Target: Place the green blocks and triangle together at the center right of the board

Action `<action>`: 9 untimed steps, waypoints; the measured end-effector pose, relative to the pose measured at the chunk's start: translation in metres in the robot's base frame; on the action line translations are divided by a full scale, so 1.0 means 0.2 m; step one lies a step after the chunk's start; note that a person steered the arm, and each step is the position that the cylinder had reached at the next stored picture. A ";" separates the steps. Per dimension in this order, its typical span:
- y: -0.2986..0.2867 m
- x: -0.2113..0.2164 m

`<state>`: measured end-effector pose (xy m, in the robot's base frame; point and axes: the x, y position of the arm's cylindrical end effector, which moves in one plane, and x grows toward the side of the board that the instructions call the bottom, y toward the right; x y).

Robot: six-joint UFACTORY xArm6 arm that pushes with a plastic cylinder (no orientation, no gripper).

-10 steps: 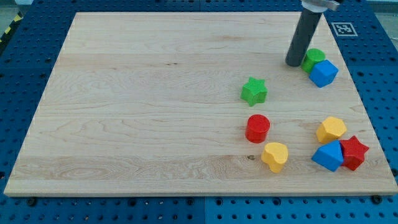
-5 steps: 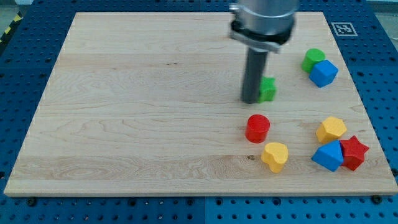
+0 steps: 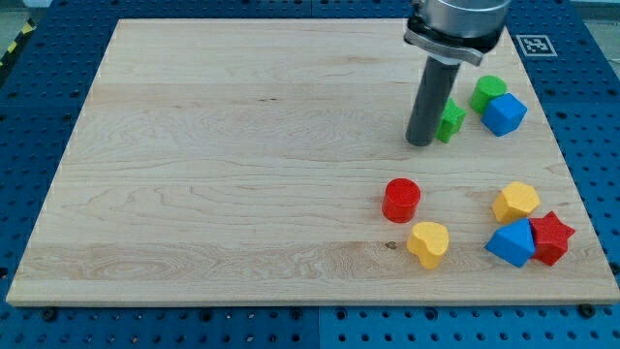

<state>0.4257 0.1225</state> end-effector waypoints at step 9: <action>1.11 0.19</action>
<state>0.4647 0.3448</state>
